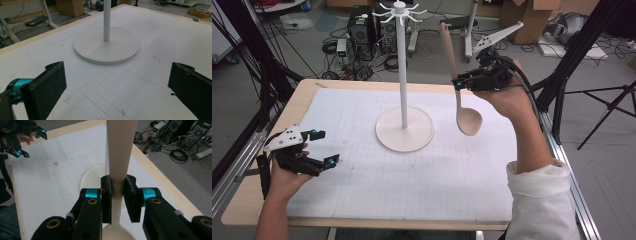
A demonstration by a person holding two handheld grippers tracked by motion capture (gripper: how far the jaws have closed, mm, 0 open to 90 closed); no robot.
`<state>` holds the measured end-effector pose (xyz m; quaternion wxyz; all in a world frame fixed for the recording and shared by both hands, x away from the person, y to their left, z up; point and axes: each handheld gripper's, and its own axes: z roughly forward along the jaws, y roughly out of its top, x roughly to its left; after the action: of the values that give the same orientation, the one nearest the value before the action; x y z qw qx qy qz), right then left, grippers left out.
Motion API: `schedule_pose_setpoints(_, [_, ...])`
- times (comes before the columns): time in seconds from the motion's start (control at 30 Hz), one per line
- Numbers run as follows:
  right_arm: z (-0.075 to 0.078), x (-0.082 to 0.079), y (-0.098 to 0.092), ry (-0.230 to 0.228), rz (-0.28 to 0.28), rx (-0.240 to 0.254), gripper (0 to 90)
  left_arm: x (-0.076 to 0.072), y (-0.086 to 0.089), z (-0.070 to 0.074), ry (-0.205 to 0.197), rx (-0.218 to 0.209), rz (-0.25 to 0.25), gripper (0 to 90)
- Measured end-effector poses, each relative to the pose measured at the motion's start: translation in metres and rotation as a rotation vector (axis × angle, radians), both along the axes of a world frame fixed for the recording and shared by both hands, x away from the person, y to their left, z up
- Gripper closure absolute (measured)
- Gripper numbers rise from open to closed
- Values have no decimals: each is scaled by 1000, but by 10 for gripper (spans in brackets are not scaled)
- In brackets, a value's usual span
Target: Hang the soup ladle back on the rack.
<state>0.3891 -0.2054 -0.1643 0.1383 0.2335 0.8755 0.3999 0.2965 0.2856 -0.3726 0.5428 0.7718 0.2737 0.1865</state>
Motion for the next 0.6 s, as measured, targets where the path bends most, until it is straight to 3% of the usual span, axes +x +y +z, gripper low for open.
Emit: schedule_pose_setpoints(0.6, [12, 16, 19, 21, 25, -18, 775, 0, 1, 1, -1, -2, 2, 21])
